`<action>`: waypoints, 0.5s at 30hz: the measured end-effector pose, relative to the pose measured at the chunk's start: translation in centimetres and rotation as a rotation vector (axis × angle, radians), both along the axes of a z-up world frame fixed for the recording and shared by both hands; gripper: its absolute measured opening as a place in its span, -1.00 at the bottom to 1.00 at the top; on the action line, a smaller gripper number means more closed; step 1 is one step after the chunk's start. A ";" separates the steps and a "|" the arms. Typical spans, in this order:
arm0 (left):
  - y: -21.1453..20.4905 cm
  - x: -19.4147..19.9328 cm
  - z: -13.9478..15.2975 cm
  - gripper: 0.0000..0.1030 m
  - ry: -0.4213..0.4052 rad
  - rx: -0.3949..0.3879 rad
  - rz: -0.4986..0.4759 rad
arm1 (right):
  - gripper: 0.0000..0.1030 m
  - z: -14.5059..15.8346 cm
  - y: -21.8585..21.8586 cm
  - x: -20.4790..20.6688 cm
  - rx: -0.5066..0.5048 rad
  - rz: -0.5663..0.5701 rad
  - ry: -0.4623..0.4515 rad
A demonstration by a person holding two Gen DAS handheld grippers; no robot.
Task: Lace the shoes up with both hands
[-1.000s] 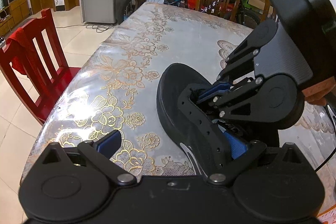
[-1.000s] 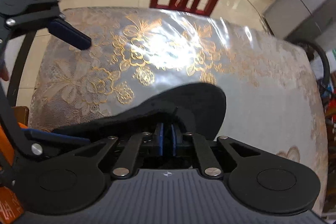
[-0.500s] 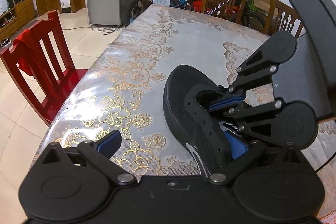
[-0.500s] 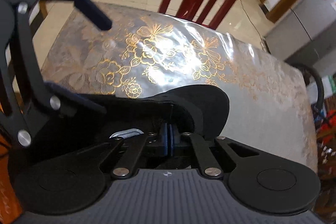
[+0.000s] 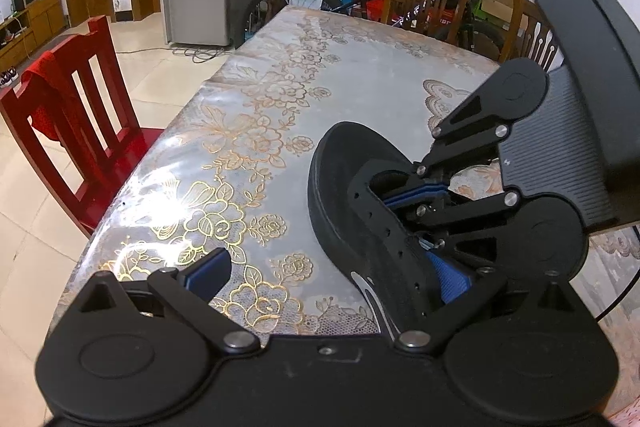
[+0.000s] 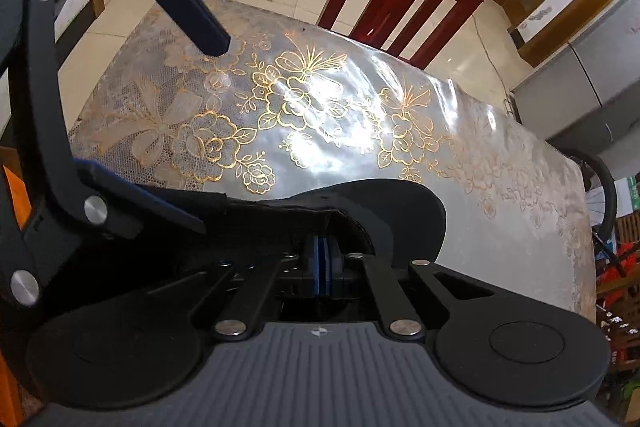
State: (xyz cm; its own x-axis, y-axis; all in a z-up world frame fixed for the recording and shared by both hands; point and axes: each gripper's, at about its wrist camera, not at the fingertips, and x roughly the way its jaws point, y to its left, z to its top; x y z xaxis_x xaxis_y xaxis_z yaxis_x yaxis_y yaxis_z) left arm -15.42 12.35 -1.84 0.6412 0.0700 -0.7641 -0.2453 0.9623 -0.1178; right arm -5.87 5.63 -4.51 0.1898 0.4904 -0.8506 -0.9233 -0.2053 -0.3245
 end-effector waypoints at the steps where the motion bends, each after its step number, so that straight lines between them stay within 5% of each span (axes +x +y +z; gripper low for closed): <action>1: 0.0 0.0 0.0 0.99 0.001 -0.002 -0.001 | -0.95 0.0 -0.2 0.1 0.011 -0.002 0.007; 15: 0.0 0.3 -0.2 0.99 0.012 -0.004 -0.010 | -0.95 0.4 -2.0 0.7 0.084 0.076 0.054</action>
State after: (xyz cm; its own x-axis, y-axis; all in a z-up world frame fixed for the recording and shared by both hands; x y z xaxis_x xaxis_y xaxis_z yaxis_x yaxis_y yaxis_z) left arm -15.17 12.33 -1.99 0.6329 0.0604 -0.7719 -0.2373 0.9641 -0.1191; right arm -5.16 3.68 -4.15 0.1048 0.5714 -0.8140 -0.9228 -0.2493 -0.2938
